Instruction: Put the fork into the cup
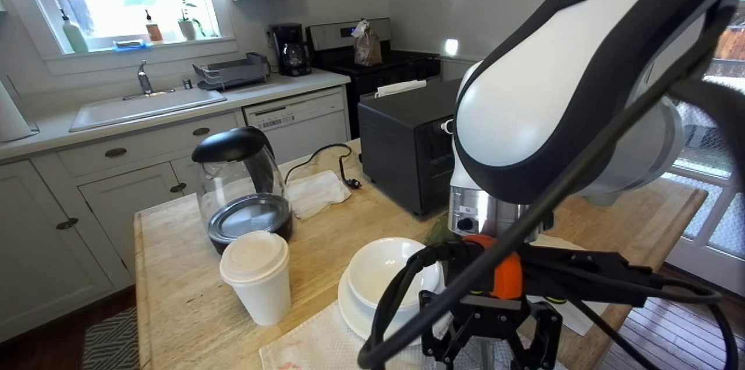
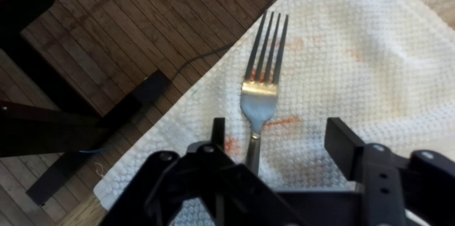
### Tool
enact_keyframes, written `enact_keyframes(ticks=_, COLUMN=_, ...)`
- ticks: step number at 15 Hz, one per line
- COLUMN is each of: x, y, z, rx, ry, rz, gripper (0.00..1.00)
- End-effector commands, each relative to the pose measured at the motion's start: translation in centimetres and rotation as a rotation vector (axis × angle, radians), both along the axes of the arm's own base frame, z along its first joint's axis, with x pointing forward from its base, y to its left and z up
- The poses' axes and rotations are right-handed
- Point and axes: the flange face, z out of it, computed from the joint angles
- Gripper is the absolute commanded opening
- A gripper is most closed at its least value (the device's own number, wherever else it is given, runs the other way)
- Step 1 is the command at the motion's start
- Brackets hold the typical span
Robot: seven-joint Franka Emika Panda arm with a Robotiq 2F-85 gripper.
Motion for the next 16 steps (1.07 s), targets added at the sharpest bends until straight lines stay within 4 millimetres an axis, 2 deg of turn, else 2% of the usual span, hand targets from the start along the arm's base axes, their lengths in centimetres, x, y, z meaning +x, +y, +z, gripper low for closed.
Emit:
enact_keyframes(ticks=1, x=-0.10, y=-0.41, z=-0.09, rx=-0.023, ry=0.025, rz=-0.001, gripper=0.48)
enact_keyframes(ticks=3, x=-0.12, y=-0.57, z=-0.22, rx=-0.024, ry=0.027, rz=-0.003, gripper=0.37)
enact_keyframes(ticks=6, x=-0.11, y=-0.84, z=-0.34, rx=-0.024, ry=0.028, rz=-0.007, gripper=0.34)
enact_keyframes(ticks=7, x=-0.10, y=-0.91, z=-0.36, rx=-0.024, ry=0.029, rz=-0.009, gripper=0.36)
enact_keyframes(ticks=9, x=-0.06, y=-1.07, z=-0.42, rx=-0.025, ry=0.029, rz=-0.013, gripper=0.14)
enact_keyframes(ticks=11, x=-0.02, y=-1.18, z=-0.37, rx=-0.024, ry=0.027, rz=-0.016, gripper=0.00)
enact_keyframes(ticks=16, x=0.08, y=-1.26, z=-0.26, rx=-0.023, ry=0.025, rz=-0.018, gripper=0.02)
